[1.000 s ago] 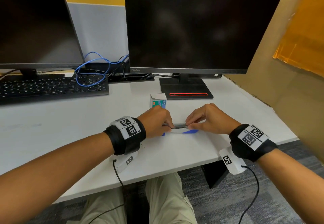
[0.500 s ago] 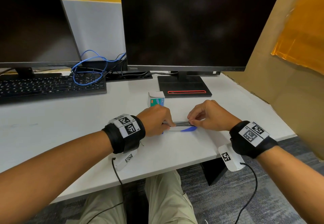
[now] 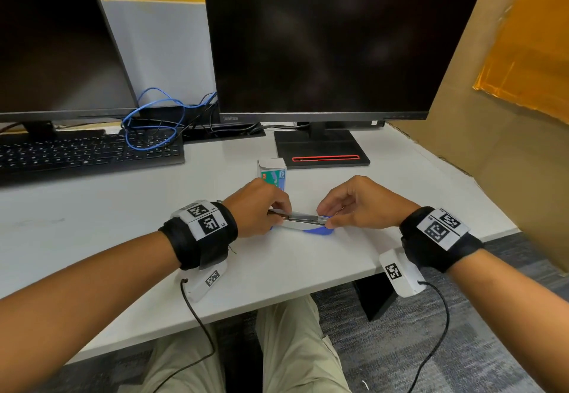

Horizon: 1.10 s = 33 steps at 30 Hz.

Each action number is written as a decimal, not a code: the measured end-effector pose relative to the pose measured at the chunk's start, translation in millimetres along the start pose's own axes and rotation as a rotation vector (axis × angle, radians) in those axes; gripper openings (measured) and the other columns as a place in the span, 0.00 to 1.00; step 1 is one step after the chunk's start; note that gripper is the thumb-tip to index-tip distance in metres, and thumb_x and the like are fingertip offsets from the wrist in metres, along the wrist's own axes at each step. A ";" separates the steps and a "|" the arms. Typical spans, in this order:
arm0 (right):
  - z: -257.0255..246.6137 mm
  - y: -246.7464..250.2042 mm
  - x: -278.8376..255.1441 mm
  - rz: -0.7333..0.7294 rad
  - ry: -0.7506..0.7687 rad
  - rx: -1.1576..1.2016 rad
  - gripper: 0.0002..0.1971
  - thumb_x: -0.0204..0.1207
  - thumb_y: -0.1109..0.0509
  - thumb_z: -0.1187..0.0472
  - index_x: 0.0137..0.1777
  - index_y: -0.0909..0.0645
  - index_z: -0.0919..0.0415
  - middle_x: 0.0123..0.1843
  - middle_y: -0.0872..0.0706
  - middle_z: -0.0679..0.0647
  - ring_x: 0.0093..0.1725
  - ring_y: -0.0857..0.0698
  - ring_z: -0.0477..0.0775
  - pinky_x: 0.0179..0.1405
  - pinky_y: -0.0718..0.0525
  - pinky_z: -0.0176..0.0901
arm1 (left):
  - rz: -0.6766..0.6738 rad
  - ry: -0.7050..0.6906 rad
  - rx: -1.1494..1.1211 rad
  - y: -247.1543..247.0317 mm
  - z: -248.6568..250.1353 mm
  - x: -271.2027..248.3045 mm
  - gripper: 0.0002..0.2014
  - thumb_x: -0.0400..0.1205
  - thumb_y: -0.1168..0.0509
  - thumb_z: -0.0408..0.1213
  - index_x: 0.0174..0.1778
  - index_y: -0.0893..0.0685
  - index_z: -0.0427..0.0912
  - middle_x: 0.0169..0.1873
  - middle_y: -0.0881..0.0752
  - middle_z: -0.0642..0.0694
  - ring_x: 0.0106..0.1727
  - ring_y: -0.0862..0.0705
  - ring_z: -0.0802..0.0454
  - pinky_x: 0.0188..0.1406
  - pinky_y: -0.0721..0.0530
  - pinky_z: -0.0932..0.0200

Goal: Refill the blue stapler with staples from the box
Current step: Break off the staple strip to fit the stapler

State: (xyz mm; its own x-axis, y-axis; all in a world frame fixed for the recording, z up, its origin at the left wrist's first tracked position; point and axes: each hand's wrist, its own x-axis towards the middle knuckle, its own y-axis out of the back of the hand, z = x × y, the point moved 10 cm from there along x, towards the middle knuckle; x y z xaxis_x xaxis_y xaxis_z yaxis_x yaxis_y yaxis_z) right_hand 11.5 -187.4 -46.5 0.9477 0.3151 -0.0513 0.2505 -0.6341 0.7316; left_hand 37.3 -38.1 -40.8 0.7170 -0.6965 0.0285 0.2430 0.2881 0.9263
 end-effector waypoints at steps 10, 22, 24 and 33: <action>-27.0 -12.0 8.3 0.030 0.105 -0.193 0.06 0.75 0.21 0.62 0.51 0.06 0.59 0.44 0.05 0.50 0.41 0.08 0.47 0.50 0.09 0.41 | 0.073 0.000 0.015 3.3 -3.5 -0.3 0.09 0.77 0.30 0.34 0.48 0.07 0.47 0.56 0.11 0.50 0.60 0.16 0.51 0.65 0.19 0.51; -38.8 -14.0 4.6 0.101 0.215 -0.328 0.10 0.81 0.28 0.60 0.57 0.08 0.58 0.50 0.06 0.50 0.44 0.10 0.48 0.48 0.11 0.34 | 0.115 0.051 -0.100 3.7 -5.1 -1.3 0.11 0.77 0.30 0.27 0.52 0.07 0.42 0.58 0.10 0.46 0.61 0.16 0.50 0.73 0.25 0.56; -39.4 -14.0 3.9 0.104 0.219 -0.325 0.10 0.81 0.28 0.60 0.58 0.08 0.58 0.51 0.06 0.50 0.44 0.10 0.48 0.49 0.11 0.34 | 0.105 0.053 -0.095 2.8 -4.7 -1.0 0.11 0.77 0.30 0.28 0.53 0.08 0.42 0.58 0.11 0.45 0.62 0.17 0.50 0.74 0.25 0.54; -41.1 -9.2 7.9 0.139 0.167 -0.068 0.10 0.80 0.28 0.65 0.58 0.09 0.59 0.43 0.06 0.52 0.37 0.08 0.45 0.44 0.09 0.35 | 0.109 0.055 -0.121 3.4 -4.8 -2.2 0.12 0.77 0.30 0.27 0.53 0.08 0.42 0.57 0.10 0.45 0.61 0.16 0.49 0.72 0.23 0.54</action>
State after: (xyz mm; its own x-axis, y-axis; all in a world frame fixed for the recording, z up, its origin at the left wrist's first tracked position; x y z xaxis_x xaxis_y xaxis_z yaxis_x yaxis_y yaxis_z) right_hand 8.5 -150.1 -25.7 0.9249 0.3440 0.1621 0.1007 -0.6325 0.7680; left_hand 39.7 -32.4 -39.5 0.7774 -0.6205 0.1030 0.2358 0.4393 0.8668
